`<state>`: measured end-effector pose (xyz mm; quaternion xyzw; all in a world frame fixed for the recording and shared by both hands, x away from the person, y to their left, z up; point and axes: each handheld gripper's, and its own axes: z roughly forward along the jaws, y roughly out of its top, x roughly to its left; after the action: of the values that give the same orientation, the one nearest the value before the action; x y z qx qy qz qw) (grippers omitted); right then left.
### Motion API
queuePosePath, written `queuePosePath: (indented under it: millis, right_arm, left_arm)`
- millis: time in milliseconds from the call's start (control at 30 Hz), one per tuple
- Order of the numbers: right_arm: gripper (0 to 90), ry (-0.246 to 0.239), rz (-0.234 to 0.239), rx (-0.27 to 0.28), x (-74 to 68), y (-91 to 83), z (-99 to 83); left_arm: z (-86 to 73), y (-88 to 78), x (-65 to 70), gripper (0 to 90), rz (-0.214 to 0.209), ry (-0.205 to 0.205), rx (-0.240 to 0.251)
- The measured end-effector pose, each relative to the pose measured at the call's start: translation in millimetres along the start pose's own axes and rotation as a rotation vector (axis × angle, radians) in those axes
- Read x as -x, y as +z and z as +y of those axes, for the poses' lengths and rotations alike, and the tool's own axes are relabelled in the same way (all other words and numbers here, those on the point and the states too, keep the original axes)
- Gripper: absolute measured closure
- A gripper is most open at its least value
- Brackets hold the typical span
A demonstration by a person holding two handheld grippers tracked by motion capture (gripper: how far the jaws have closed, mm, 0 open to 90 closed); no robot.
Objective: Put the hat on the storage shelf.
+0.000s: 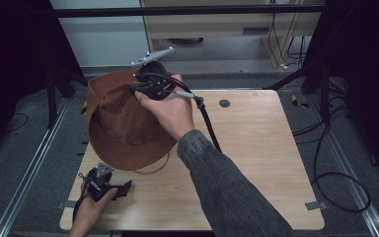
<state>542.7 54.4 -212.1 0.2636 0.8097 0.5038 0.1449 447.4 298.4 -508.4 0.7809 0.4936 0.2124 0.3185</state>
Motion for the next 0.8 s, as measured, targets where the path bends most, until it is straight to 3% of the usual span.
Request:
queuePosePath:
  millis: [400, 800]
  right_arm:
    - [85.8, -0.005, -0.001, -0.075, -3.1, 13.9, -4.2]
    - [77.5, 0.000, 0.003, -0.080, -5.1, 15.1, -3.7]
  left_arm:
    - [0.0, -0.1, 0.0, 0.0, 0.000, 0.000, -0.001]
    - [-0.1, 0.2, 0.2, 0.0, 0.001, -0.001, 0.001]
